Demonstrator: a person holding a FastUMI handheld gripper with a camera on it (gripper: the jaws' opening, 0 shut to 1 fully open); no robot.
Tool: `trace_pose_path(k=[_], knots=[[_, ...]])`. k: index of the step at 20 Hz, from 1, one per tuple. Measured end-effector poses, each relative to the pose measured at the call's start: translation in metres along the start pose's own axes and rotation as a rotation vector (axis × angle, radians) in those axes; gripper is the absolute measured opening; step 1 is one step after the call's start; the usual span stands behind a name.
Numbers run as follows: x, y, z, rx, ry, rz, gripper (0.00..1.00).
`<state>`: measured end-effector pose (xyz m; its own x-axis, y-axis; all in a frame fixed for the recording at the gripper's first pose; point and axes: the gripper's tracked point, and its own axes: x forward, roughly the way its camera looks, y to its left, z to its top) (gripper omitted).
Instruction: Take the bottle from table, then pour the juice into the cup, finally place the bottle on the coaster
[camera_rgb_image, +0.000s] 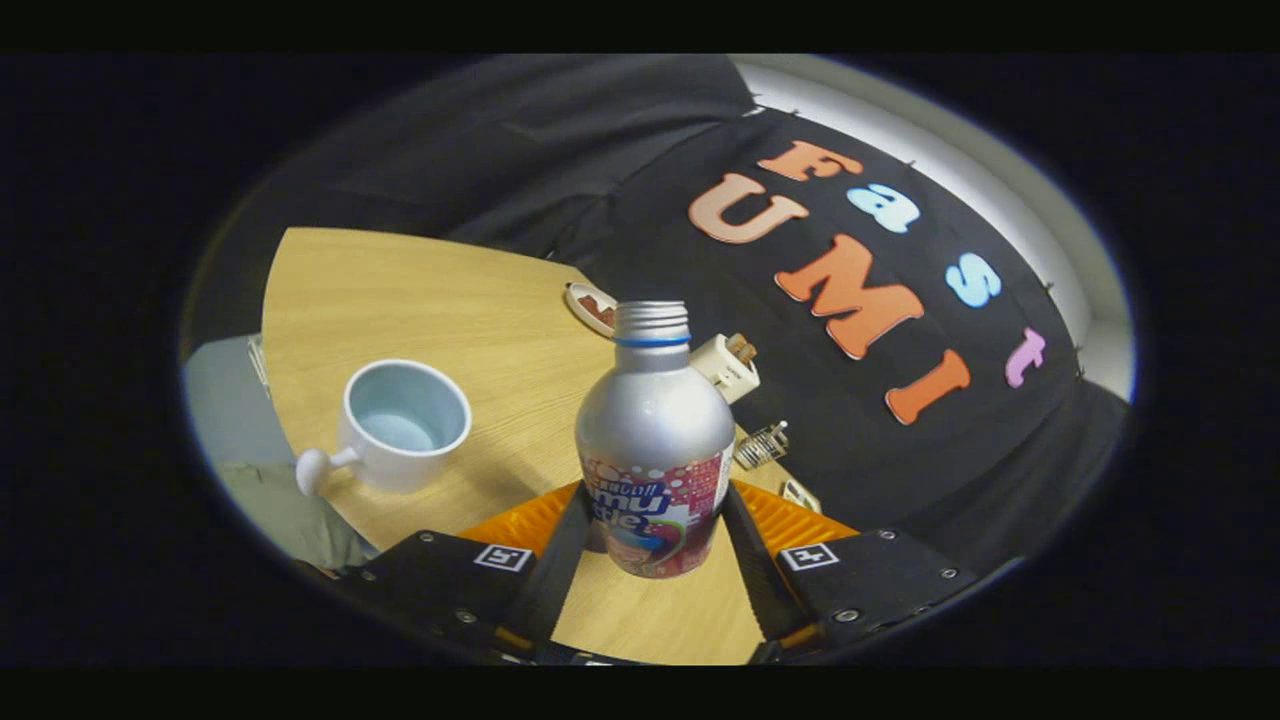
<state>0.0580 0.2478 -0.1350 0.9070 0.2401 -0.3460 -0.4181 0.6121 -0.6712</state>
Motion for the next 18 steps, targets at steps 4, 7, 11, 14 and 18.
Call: trace_pose_path(k=[4, 7, 11, 14, 18], knots=[[0.012, 0.0, -0.02, 0.233, -0.002, 0.027, 0.75], [0.019, -0.005, -0.03, 0.402, -0.022, 0.049, 0.75], [0.033, -0.008, -0.042, 0.516, -0.045, 0.067, 0.75], [0.048, 0.0, -0.053, 0.615, -0.025, 0.094, 0.75], [0.061, 0.003, -0.052, 0.707, -0.043, 0.104, 0.75]])
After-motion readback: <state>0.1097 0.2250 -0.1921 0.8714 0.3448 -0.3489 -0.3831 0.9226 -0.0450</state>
